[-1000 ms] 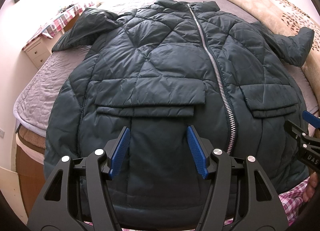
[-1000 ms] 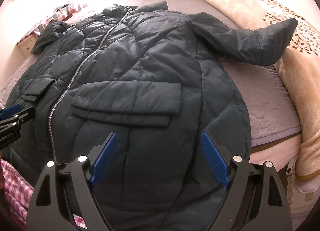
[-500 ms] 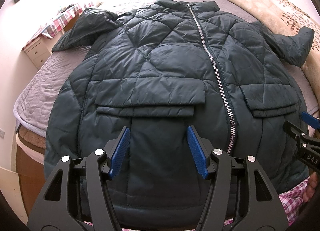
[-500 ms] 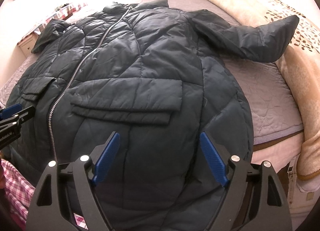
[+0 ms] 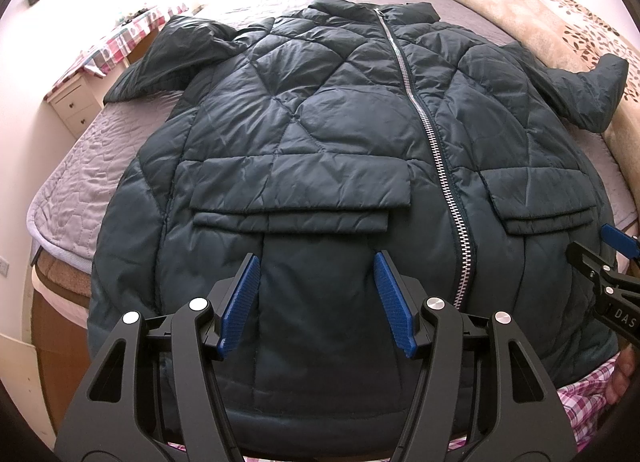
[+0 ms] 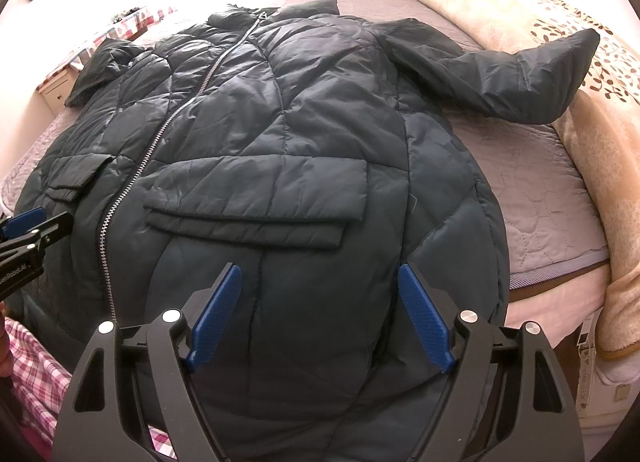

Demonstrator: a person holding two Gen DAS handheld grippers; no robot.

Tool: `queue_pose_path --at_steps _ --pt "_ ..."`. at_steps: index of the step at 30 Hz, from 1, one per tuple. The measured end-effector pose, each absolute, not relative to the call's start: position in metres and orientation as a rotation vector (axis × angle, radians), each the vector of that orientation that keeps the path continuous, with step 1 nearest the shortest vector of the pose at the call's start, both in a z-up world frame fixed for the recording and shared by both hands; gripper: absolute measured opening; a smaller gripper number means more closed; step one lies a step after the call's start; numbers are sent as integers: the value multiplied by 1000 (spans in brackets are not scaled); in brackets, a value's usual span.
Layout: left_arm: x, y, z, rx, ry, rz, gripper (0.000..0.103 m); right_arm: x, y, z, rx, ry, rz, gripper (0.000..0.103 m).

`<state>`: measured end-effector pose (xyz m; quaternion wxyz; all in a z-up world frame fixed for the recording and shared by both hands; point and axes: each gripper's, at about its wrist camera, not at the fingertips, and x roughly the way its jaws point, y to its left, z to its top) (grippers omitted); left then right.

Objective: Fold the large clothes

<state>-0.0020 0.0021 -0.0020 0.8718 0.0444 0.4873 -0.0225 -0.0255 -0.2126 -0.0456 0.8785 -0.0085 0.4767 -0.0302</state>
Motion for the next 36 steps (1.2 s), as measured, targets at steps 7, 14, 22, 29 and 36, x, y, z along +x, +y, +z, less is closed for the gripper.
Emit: queue_pose_path --at_steps 7,14,22,29,36 --pt "-2 2 -2 94 1018 -47 59 -25 -213 -46 -18 994 -64 79" --pt "-2 2 -2 92 1019 -46 59 -25 -213 -46 -20 994 -64 79" --pt "-1 2 -3 95 1017 -43 59 -26 -213 -45 -13 992 -62 78" --pt "-3 5 -2 97 1015 -37 59 -26 -217 -44 3 985 -62 78" --pt "-4 7 0 106 1012 -28 59 -26 -219 -43 9 983 -61 78"
